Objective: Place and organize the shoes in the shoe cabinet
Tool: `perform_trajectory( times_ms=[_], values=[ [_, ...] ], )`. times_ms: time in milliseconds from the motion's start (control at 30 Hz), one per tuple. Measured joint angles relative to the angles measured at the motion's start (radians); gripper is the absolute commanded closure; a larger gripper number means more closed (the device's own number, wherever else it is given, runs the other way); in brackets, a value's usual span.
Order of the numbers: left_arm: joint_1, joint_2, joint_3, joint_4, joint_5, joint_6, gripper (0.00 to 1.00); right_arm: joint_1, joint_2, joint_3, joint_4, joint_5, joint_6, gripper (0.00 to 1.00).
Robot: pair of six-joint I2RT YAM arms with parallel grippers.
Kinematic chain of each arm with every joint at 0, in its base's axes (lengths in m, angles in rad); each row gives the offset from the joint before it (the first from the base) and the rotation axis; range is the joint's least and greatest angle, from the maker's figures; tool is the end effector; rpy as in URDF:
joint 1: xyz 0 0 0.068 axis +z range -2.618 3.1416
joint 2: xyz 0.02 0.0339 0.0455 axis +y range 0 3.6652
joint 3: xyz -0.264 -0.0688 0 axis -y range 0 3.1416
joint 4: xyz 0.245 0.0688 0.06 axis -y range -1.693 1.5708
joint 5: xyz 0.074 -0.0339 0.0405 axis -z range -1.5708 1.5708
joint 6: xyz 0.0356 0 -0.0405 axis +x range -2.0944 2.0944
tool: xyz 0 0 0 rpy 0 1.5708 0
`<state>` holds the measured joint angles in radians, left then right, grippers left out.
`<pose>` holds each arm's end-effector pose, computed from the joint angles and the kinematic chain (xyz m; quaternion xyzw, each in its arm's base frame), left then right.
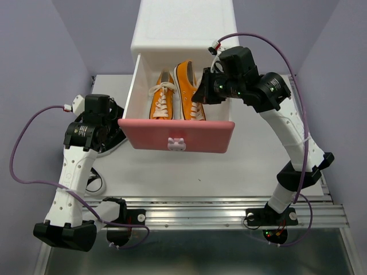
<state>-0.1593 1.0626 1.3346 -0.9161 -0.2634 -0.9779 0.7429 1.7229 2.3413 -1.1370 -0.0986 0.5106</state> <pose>0.1970 -0.0223 0.4027 -0.4068 0.7902 -0.1396 0.4366 0.2332 0.2190 0.5111 -0.1247 0.8550 0.3287 0.3812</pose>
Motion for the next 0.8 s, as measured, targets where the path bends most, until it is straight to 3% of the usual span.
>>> perform_trajectory(
  times_ms=[400,800],
  values=[
    [0.000,0.000,-0.018,0.000,0.000,0.000,0.01,0.026,0.055,0.068,-0.066,0.185,0.041,0.99],
    [0.000,0.000,-0.018,-0.001,-0.007,0.001,0.01,0.169,0.098,0.130,-0.068,0.529,0.151,0.99]
  ],
)
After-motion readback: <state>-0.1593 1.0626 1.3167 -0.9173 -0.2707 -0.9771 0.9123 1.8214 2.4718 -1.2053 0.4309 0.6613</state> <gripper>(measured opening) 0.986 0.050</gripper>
